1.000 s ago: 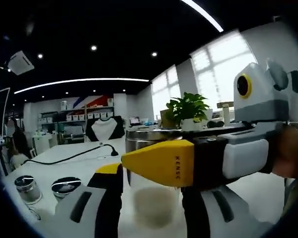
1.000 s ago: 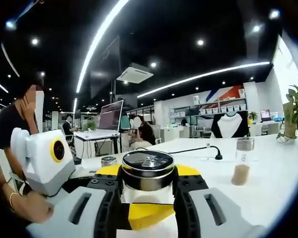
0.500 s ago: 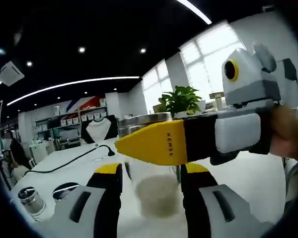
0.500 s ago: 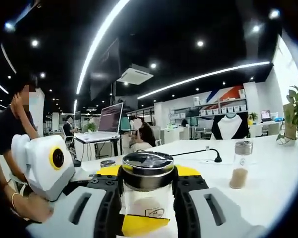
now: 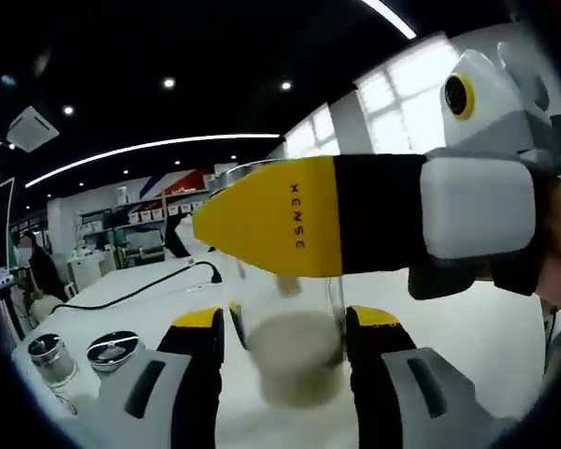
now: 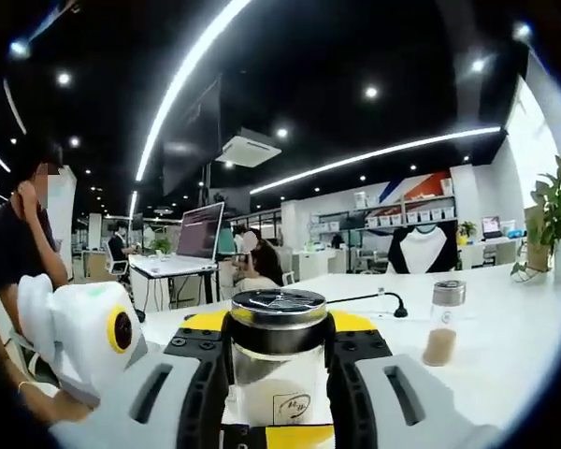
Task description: Rotate the seasoning bottle until the label or dispensing opening points toward the visible target arrow and the bottle remains upright within the marked orientation range
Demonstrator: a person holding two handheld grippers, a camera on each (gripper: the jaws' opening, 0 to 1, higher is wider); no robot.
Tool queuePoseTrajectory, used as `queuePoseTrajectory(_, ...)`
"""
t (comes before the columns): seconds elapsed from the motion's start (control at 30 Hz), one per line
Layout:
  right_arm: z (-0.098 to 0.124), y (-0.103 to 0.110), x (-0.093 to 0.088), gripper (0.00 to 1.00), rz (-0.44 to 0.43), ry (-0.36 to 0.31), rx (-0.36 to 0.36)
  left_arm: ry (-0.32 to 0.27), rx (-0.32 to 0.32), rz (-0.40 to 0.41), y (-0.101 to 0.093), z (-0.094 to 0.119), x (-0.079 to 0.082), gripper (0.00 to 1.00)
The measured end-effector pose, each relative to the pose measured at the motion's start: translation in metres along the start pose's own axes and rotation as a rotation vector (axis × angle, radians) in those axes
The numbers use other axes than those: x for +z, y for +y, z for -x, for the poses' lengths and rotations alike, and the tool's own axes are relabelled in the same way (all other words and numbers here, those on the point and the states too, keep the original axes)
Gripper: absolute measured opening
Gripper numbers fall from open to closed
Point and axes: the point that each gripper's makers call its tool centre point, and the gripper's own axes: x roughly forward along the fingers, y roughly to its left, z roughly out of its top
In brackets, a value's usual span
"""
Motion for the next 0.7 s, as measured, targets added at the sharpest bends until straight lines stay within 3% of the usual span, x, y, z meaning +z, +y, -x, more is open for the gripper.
queuePoseTrajectory(0.3,-0.004,0.014,-0.004,0.37,0.008,0.011,0.031,-0.001,-0.033,-0.003,-0.001,-0.003,0.004,0.55)
queuePoseTrajectory(0.43,0.000,0.012,-0.001,0.37,0.014,0.002,0.032,-0.081,-0.106,0.065,-0.001,-0.001,0.019,0.49)
queuePoseTrajectory(0.47,0.000,0.014,0.000,0.37,0.020,0.002,0.038,-0.056,-0.112,0.008,0.000,0.001,0.018,0.49)
queuePoseTrajectory(0.7,0.007,0.019,0.008,0.37,0.050,0.018,0.122,-0.083,-0.228,0.017,-0.006,0.010,0.030,0.48)
